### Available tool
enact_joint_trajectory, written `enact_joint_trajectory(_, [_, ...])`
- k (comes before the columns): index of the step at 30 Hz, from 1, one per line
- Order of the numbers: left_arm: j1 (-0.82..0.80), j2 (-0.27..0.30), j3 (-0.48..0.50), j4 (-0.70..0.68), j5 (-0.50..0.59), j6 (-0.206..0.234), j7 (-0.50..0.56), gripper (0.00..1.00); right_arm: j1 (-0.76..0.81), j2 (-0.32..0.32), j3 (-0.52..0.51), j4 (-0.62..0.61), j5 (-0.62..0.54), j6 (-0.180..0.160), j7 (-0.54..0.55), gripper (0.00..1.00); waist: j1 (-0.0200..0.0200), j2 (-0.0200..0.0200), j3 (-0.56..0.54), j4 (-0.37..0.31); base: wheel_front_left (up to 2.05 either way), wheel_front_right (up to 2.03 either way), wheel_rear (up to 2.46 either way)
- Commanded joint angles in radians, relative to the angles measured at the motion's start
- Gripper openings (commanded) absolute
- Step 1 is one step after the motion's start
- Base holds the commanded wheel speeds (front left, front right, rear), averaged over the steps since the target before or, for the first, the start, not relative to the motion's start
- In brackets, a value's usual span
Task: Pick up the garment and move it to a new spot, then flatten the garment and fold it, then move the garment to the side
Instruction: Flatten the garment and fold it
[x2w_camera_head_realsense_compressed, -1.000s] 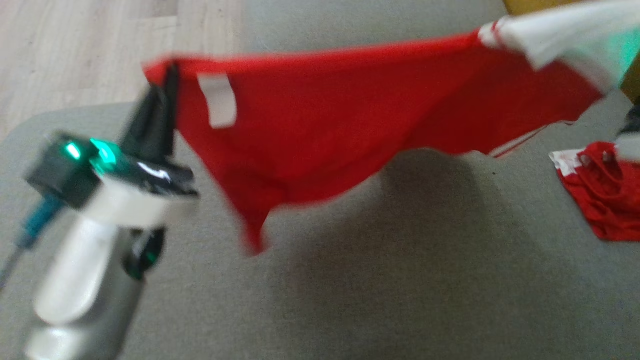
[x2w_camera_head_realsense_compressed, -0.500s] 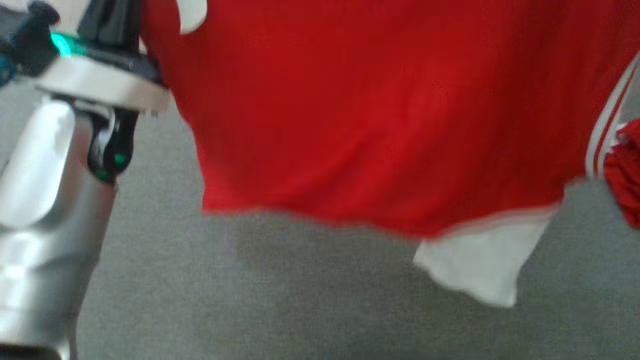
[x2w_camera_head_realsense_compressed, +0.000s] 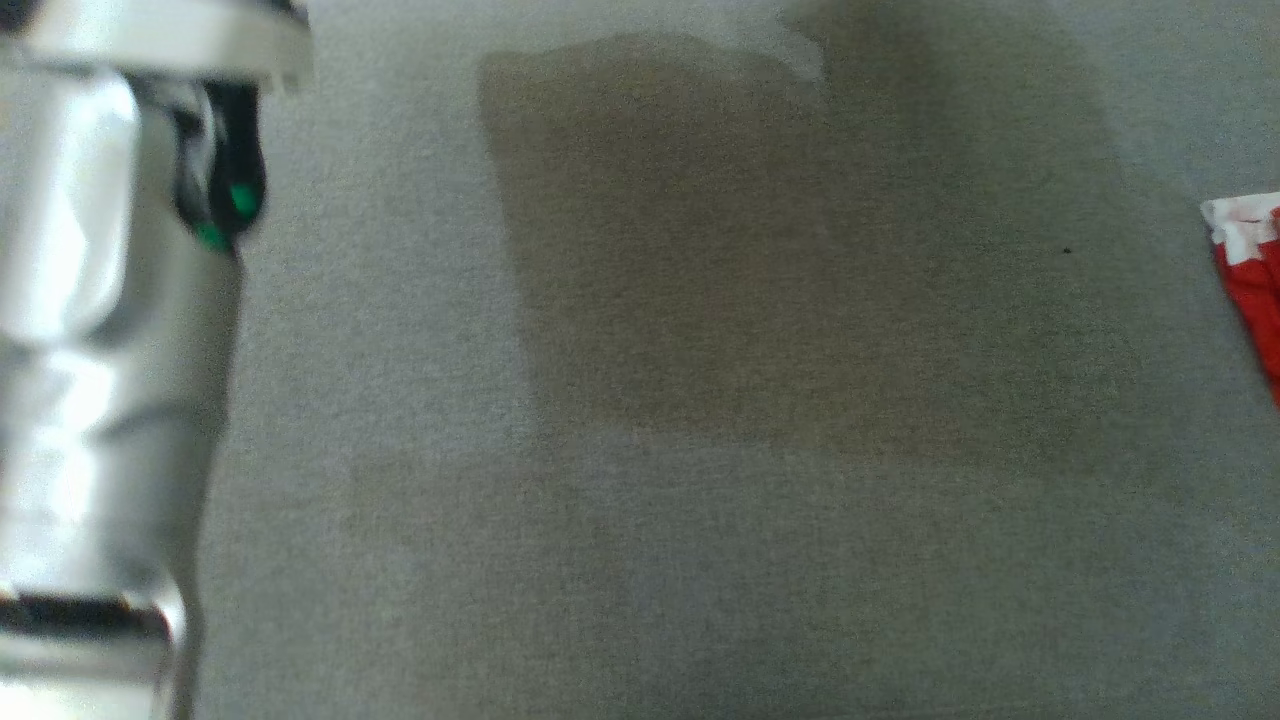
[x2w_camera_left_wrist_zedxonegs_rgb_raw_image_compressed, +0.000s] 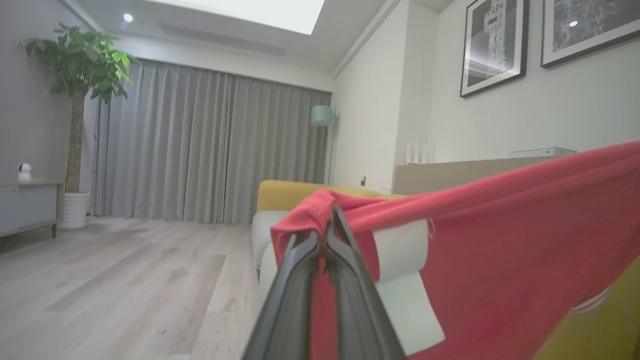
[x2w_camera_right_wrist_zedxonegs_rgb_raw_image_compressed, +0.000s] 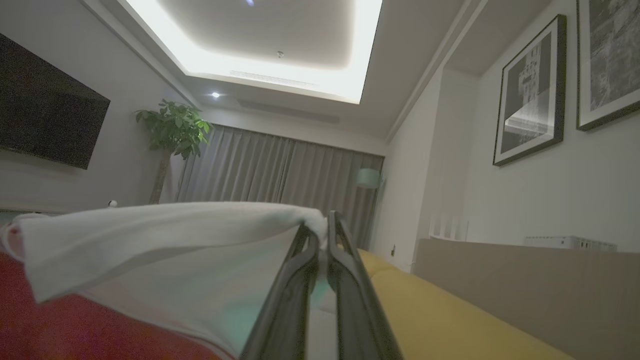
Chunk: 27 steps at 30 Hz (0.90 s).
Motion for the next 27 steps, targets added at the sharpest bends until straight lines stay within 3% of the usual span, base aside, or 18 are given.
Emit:
enact_joint_trajectory(1, [0.074, 0.024, 0.073, -0.006, -0.007, 0.001, -0.003, 0.0, 0.092, 0.003, 0.004, -0.025, 0.036, 0.006, -0.005, 0.0, 0.0002, 0.0, -0.018, -0.017, 0.0, 0.0, 0.0])
enact_joint_trajectory(10, [0.548, -0.128, 0.23, 0.106, -0.026, -0.029, -0.004, 0.0, 0.677, 0.015, 0.096, -0.097, 0.21, 0.006, -0.005, 0.0, 0.0002, 0.0, -0.082, -0.053, 0.0, 0.0, 0.0])
enact_joint_trajectory(14, [0.661, -0.162, 0.271, 0.145, -0.033, -0.04, -0.004, 0.0, 0.84, 0.023, 0.105, -0.129, 0.257, 0.006, -0.005, 0.0, 0.0002, 0.0, -0.113, -0.063, 0.0, 0.0, 0.0])
enact_joint_trajectory(20, [0.855, -0.18, 0.325, 0.159, -0.062, -0.053, -0.004, 0.0, 1.087, 0.036, 0.133, -0.192, 0.323, 0.006, -0.005, 0.0, 0.0002, 0.0, -0.206, -0.089, 0.0, 0.0, 0.0])
enact_joint_trajectory(27, [1.002, -0.18, 0.29, 0.104, -0.115, -0.056, -0.004, 0.0, 1.25, 0.028, 0.127, -0.245, 0.358, 0.006, -0.005, 0.0, 0.0002, 0.0, -0.257, -0.085, 0.0, 0.0, 0.0])
